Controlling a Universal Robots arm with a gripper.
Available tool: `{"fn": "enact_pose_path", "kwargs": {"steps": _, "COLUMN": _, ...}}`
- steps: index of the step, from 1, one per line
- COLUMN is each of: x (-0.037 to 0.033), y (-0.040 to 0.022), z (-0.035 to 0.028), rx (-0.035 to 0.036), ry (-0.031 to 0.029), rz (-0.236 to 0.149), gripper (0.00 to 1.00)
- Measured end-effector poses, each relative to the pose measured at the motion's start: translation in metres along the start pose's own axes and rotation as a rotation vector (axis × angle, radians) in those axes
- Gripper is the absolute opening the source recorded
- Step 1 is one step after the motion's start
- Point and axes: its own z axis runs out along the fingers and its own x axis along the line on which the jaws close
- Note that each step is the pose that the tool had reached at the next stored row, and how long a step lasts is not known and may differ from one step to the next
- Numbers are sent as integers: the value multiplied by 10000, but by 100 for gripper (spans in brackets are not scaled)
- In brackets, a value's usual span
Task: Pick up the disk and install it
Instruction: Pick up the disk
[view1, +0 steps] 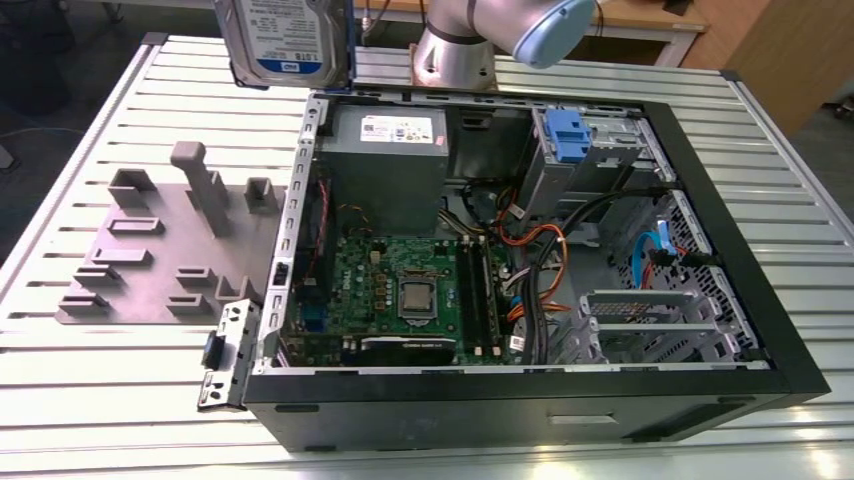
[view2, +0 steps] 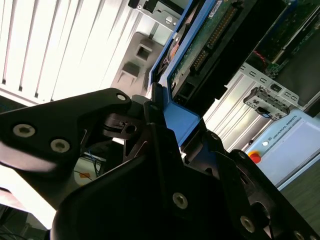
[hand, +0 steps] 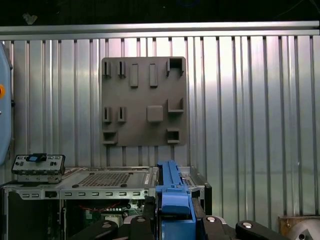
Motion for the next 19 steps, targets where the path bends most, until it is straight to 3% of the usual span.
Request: {"fn": "enact_pose_path", "kwargs": {"steps": 19, "x": -3, "y": -97, "z": 4, "rx": 0, "ry": 1, "rz": 1, "gripper": 37}}
